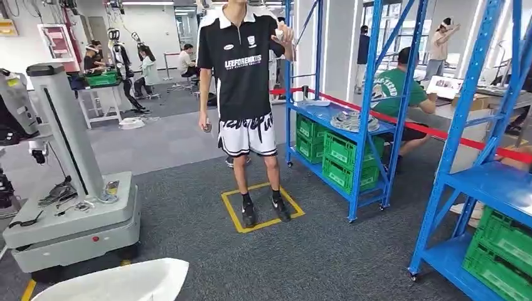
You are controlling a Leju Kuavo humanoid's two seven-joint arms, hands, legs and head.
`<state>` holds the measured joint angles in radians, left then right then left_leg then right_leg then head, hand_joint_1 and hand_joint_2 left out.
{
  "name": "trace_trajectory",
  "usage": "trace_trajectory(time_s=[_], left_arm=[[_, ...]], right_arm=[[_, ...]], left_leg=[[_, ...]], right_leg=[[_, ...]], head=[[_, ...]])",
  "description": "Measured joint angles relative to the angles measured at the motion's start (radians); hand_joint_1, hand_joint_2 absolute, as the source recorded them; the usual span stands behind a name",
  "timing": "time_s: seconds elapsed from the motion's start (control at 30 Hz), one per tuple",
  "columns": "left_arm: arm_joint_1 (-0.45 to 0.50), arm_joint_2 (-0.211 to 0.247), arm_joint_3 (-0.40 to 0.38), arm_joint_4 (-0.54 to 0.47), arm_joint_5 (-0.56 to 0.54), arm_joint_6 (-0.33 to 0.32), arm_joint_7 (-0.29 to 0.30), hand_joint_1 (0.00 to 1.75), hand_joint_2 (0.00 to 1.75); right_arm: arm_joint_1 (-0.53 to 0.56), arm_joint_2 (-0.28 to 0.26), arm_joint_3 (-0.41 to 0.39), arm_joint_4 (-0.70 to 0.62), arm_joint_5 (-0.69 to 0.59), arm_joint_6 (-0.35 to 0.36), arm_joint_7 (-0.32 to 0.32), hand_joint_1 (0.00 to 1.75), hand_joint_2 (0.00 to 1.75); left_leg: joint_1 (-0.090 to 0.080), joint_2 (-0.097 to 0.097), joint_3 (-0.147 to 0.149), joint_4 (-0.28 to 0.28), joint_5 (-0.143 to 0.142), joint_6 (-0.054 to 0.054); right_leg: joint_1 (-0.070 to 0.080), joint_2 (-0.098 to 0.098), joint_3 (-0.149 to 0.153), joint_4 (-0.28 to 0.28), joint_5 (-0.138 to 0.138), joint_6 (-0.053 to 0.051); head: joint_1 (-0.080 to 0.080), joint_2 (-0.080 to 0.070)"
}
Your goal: Take the parts from the cabinet and place them on the table.
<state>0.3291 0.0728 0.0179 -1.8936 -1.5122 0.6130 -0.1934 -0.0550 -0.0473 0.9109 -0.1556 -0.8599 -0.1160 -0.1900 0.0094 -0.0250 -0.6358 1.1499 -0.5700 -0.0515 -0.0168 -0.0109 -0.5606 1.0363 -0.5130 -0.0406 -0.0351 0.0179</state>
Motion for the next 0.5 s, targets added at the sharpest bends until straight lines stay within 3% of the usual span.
trace_trajectory(time_s=[0.03,0.07,0.1,0.13,0.2,0.23,0.27,0.33,0.4,0.43,0.47,0.5], left_arm=[[0.002,-0.014,-0.002,0.007,0.0,0.002,-0.006,1.75,1.75],[0.004,-0.022,-0.003,0.012,0.0,0.002,-0.008,1.75,1.75],[0.004,-0.027,-0.003,0.016,0.0,0.002,-0.009,1.75,1.75],[0.004,-0.031,-0.003,0.02,0.0,0.003,-0.009,1.75,1.75],[-0.001,-0.04,-0.007,0.03,0.0,0.022,-0.019,1.75,1.75],[-0.013,-0.04,-0.013,0.043,0.0,0.039,-0.036,1.75,1.75],[-0.029,-0.041,-0.022,0.057,0.0,0.052,-0.05,1.75,1.75],[-0.053,-0.042,-0.037,0.089,0.0,0.053,-0.035,1.75,1.75],[-0.084,-0.023,-0.066,0.12,0.0,0.024,0.039,1.75,1.75],[-0.09,-0.011,-0.081,0.121,0.0,0.013,0.078,1.75,1.75],[-0.091,-0.002,-0.09,0.112,0.0,0.008,0.096,1.75,1.75],[-0.089,0.002,-0.09,0.098,0.0,0.0,0.088,1.75,1.75]], right_arm=[[0.004,-0.001,-0.003,0.0,-0.005,-0.002,0.0,0.0,0.0],[0.006,-0.002,-0.005,0.0,-0.008,-0.003,0.0,0.0,0.0],[0.007,-0.002,-0.008,0.0,-0.009,-0.003,0.0,0.0,0.0],[0.007,-0.002,-0.011,0.0,-0.01,-0.003,0.0,0.0,0.0],[0.005,-0.003,-0.017,0.0,-0.026,-0.003,0.003,0.0,0.0],[0.006,-0.004,-0.024,0.0,-0.042,-0.003,0.013,0.0,0.0],[0.009,-0.005,-0.033,0.0,-0.06,-0.003,0.031,0.0,0.0],[0.009,-0.008,-0.05,0.001,-0.09,-0.003,0.076,0.0,0.0],[0.004,-0.006,-0.059,0.001,-0.095,-0.003,0.116,0.0,0.0],[0.001,-0.005,-0.061,0.001,-0.08,-0.003,0.13,0.0,0.0],[0.001,-0.002,-0.06,0.001,-0.065,-0.003,0.13,0.0,0.0],[0.002,0.0,-0.056,0.001,-0.056,-0.002,0.113,0.0,0.0]], left_leg=[[0.002,0.012,-0.038,0.082,-0.04,-0.002],[0.003,0.016,-0.065,0.143,-0.062,-0.004],[0.003,0.018,-0.074,0.166,-0.06,-0.005],[0.003,0.02,-0.061,0.145,-0.038,-0.005],[0.002,0.04,0.02,-0.004,0.044,0.0],[-0.001,0.084,0.069,-0.091,0.076,0.008],[-0.012,0.121,0.083,-0.128,0.065,0.016],[-0.014,0.092,0.082,-0.125,0.073,0.028],[-0.013,0.063,0.069,-0.132,0.078,0.04],[-0.003,0.053,0.086,-0.14,0.085,0.045],[-0.001,0.043,0.085,-0.14,0.087,0.047],[0.0,0.034,0.083,-0.14,0.087,0.052]], right_leg=[[0.002,-0.016,0.0,0.0,-0.001,-0.001],[0.003,-0.032,-0.001,0.0,-0.002,-0.003],[0.004,-0.045,-0.001,0.0,-0.003,-0.003],[0.004,-0.058,-0.001,0.0,-0.003,-0.003],[0.004,-0.081,0.004,0.0,-0.006,0.002],[0.005,-0.094,0.009,0.0,-0.008,0.005],[0.012,-0.108,0.011,0.003,-0.013,0.012],[0.012,-0.125,0.015,0.001,-0.012,0.022],[0.013,-0.154,0.025,-0.002,-0.014,0.033],[0.005,-0.111,0.025,0.008,-0.021,0.042],[0.005,-0.04,0.01,0.04,-0.044,0.047],[0.004,-0.01,-0.024,0.109,-0.085,0.047]], head=[[0.0,0.0],[0.0,0.0],[0.0,0.0],[0.0,0.0],[0.0,0.0],[0.0,0.0],[0.0,0.0],[0.001,0.0],[0.001,0.0],[0.002,0.0],[0.002,0.0],[0.003,0.0]])
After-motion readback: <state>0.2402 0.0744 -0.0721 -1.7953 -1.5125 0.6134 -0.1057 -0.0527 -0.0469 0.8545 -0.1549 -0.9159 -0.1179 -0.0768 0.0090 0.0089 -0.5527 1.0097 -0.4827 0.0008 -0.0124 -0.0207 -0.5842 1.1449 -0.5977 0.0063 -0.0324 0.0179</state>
